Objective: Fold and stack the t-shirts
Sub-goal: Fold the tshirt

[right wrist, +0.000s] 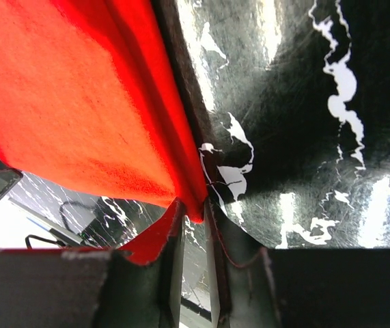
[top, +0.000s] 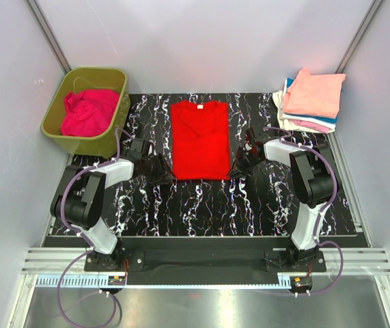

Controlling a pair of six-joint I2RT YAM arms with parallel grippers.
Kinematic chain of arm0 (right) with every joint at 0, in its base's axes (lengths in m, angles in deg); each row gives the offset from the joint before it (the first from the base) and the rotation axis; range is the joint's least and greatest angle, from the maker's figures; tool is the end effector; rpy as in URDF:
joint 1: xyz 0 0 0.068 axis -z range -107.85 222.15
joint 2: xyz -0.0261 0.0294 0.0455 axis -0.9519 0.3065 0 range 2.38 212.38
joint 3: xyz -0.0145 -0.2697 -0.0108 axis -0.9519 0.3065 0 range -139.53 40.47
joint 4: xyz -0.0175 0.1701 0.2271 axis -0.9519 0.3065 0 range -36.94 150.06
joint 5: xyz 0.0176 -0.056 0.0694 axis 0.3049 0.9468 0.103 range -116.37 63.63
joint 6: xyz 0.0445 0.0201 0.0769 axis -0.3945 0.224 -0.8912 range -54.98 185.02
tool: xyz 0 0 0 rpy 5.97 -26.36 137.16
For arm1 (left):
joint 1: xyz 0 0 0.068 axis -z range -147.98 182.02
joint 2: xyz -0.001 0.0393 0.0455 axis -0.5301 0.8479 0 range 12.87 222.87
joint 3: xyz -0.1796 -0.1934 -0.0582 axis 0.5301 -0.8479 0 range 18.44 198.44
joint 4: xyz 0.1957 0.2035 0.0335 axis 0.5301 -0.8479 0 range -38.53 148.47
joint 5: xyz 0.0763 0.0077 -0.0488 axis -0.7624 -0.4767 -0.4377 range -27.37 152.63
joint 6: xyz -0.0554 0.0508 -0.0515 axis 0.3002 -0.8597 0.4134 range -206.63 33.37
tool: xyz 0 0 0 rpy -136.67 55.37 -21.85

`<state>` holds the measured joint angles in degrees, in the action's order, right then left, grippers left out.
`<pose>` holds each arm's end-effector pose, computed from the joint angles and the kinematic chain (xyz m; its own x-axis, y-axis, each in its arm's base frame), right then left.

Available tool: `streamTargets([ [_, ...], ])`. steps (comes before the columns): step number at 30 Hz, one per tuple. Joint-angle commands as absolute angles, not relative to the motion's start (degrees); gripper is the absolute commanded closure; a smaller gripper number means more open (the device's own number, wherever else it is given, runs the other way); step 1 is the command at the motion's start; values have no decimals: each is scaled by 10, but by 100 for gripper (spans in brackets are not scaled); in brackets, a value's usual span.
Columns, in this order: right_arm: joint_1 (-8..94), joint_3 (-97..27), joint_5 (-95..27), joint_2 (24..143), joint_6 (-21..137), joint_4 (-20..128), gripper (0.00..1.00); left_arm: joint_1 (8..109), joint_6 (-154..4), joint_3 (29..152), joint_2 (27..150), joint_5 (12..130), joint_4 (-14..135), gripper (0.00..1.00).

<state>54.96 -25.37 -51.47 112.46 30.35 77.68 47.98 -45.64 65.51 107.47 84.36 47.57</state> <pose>0.3699 0.1506 0.0763 -0.9682 0.2397 -0.0716 0.1665 0.8311 0.5306 0.3237 -0.1241 0.0882 -0.9082 -0.3739 -0.1882 -0.2037 0.7876 -0.5815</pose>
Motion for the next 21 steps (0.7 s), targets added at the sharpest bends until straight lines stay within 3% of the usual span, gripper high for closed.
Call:
streamTargets([
  [1,548,-270,-511,1134,313,761,77,487,-444,657,1089,839,510,52],
  [6,548,-269,-513,1132,316,759,79,492,-437,665,1097,828,516,54],
  [10,548,-270,-512,1134,316,758,82,494,-428,665,1114,826,533,64],
  [14,548,-271,-515,1136,319,757,99,496,-422,675,1131,821,542,85],
  [16,548,-275,-519,1137,322,760,100,498,-419,684,1132,812,542,98],
  [21,548,-246,-508,1089,325,758,100,519,-423,692,1086,778,514,100],
])
